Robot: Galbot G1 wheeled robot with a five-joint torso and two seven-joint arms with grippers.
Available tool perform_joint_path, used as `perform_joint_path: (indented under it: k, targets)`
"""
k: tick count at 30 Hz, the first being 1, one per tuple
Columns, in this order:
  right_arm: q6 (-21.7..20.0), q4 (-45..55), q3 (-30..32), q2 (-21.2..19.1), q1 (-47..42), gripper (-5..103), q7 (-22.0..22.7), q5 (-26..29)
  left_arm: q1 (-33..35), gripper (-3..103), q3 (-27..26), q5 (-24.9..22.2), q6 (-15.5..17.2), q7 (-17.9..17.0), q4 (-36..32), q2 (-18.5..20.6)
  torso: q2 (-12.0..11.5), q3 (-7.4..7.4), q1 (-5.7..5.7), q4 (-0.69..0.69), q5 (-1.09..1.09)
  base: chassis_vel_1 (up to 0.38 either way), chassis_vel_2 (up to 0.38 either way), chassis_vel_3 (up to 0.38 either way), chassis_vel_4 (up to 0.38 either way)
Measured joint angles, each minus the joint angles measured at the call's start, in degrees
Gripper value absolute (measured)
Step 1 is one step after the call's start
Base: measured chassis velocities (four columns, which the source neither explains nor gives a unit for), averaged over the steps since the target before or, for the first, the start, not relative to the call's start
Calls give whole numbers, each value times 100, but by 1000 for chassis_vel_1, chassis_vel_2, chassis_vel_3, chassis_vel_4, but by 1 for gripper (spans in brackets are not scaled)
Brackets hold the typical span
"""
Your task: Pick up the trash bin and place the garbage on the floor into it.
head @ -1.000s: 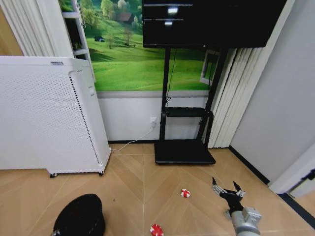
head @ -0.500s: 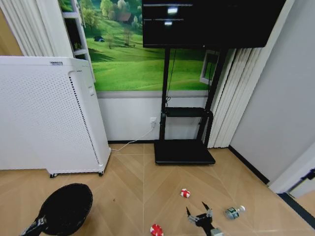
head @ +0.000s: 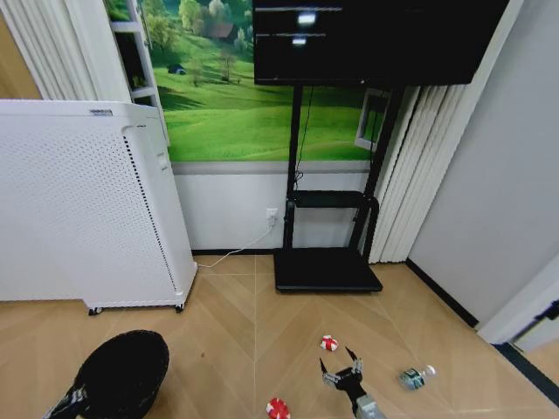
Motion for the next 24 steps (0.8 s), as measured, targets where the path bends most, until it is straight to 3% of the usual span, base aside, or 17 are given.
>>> perform_joint_path:
  k: [11, 19, 24]
  targets:
    - [25, -101, -32, 54, 72, 100, 34, 82, 4, 6, 20, 14, 6, 27, -10, 3, 0, 0, 0, 2, 1, 128, 103, -123, -100]
    - [16, -461, -125, 99, 327, 100, 215, 210, 41, 6, 11, 9, -19, 96, -10, -28, 0, 0, 0, 1, -2, 243, 230, -248, -235]
    - [-72, -746, -161, 136, 491, 100, 252, 10, 37, 6, 22, 9, -38, 111, -12, -23, 1, 0, 0, 0, 3, 276, 274, -302, -275]
